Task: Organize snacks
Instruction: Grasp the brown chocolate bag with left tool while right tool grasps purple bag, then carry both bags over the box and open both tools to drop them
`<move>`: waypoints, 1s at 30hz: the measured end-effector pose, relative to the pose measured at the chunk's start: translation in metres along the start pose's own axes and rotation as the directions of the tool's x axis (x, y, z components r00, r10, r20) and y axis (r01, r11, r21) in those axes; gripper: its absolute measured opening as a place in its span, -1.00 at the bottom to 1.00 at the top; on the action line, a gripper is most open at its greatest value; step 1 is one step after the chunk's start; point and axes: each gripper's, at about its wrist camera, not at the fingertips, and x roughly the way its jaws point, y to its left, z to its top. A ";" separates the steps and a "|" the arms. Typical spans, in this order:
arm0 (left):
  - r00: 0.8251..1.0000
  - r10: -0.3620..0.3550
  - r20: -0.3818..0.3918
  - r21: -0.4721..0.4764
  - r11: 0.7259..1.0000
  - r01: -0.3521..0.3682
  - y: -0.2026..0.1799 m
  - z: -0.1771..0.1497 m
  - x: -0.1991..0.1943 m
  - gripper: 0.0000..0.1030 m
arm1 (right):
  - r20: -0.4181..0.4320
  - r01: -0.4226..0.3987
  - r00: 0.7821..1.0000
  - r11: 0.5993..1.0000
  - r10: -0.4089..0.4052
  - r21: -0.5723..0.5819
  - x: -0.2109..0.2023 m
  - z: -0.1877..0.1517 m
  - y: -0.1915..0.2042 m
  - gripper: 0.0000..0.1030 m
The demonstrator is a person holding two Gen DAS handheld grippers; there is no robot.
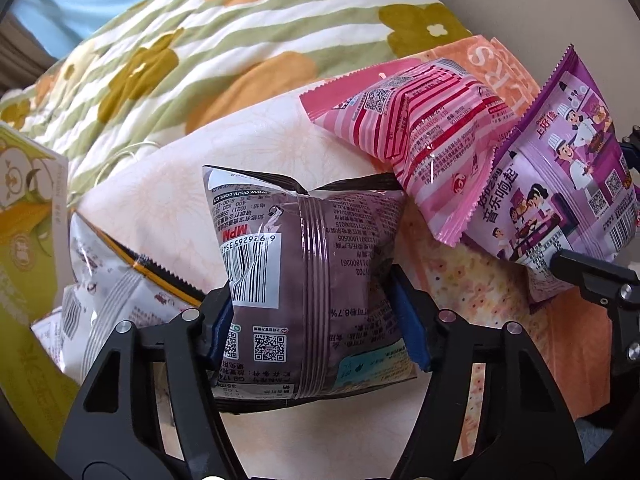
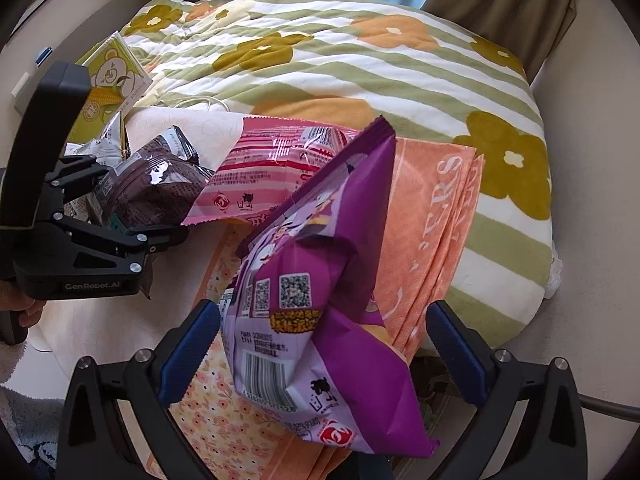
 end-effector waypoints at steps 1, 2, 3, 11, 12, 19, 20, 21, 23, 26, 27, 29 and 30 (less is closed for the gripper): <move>1.000 -0.001 -0.001 -0.007 1.000 0.001 0.000 -0.002 -0.001 0.23 | 0.000 -0.004 1.000 1.000 0.004 -0.006 0.001 0.000 0.001 0.99; 1.000 0.000 -0.002 -0.014 1.000 0.000 0.000 -0.005 -0.003 0.23 | -0.001 -0.006 1.000 1.000 0.006 -0.014 0.002 0.001 0.001 0.99; 1.000 0.001 -0.002 -0.023 1.000 -0.001 0.001 -0.007 -0.004 0.23 | -0.003 -0.002 1.000 1.000 0.002 -0.022 0.003 0.001 0.003 0.98; 0.999 0.035 0.014 -0.030 0.999 -0.034 -0.003 -0.019 -0.019 0.23 | -0.010 -0.024 1.000 0.998 0.024 -0.049 0.003 0.000 0.011 0.52; 0.999 0.035 0.014 -0.035 0.999 -0.034 -0.003 -0.021 -0.021 0.23 | -0.009 -0.021 1.000 0.998 0.021 -0.051 0.002 -0.001 0.012 0.49; 0.999 0.018 0.051 -0.060 0.998 -0.015 0.000 -0.040 -0.046 0.23 | 0.009 -0.006 1.000 0.999 0.007 -0.032 -0.011 -0.010 0.018 0.16; 0.998 0.015 0.058 -0.062 0.998 -0.012 0.001 -0.043 -0.050 0.23 | 0.012 -0.005 1.000 1.000 0.006 -0.028 -0.013 -0.012 0.020 0.13; 0.998 0.014 0.067 -0.064 0.998 -0.010 0.002 -0.046 -0.056 0.23 | 0.015 -0.002 1.000 1.000 0.003 -0.024 -0.016 -0.014 0.022 0.11; 0.997 0.012 0.083 -0.064 0.998 -0.006 0.003 -0.051 -0.065 0.23 | 0.025 0.003 1.000 1.000 -0.003 -0.013 -0.022 -0.018 0.025 0.05; 0.993 -0.002 0.116 -0.063 0.998 0.010 0.008 -0.061 -0.084 0.23 | 0.057 0.017 0.998 1.000 -0.017 -0.006 -0.038 -0.024 0.035 0.04; 0.992 -0.012 0.125 -0.063 0.998 0.020 0.011 -0.064 -0.090 0.23 | 0.066 0.028 0.997 1.000 -0.027 -0.004 -0.043 -0.025 0.038 0.04; 0.988 -0.031 0.148 -0.054 0.998 0.039 0.016 -0.070 -0.106 0.23 | 0.085 0.045 0.995 0.999 -0.045 0.004 -0.055 -0.028 0.045 0.04; 0.986 -0.040 0.161 -0.048 0.998 0.048 0.020 -0.073 -0.116 0.23 | 0.100 0.057 0.993 0.998 -0.058 0.012 -0.063 -0.028 0.049 0.04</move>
